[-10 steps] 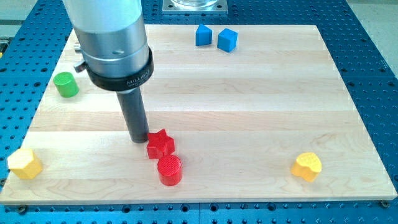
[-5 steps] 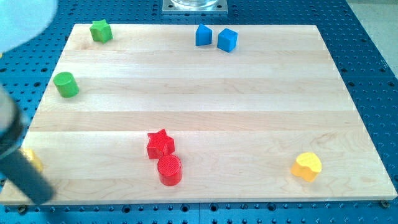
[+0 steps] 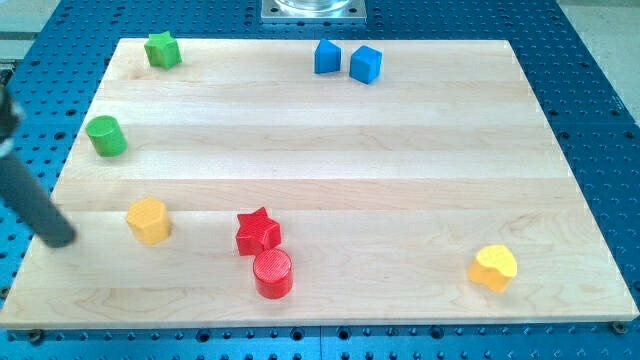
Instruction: Push the hexagon into the red star
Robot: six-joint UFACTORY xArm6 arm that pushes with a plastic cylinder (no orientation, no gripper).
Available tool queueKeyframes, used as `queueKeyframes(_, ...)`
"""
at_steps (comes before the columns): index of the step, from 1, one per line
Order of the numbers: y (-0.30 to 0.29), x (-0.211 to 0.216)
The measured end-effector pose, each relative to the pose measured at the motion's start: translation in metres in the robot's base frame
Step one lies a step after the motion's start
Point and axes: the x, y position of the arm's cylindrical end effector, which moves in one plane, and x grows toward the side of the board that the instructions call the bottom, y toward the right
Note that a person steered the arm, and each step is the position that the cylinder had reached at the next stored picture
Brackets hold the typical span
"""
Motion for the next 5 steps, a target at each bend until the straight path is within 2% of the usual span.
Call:
queueKeyframes(1,0.023,-0.02)
queueKeyframes(2,0.093,-0.01)
queueKeyframes(3,0.089,-0.029)
queueKeyframes(5,0.135,0.009)
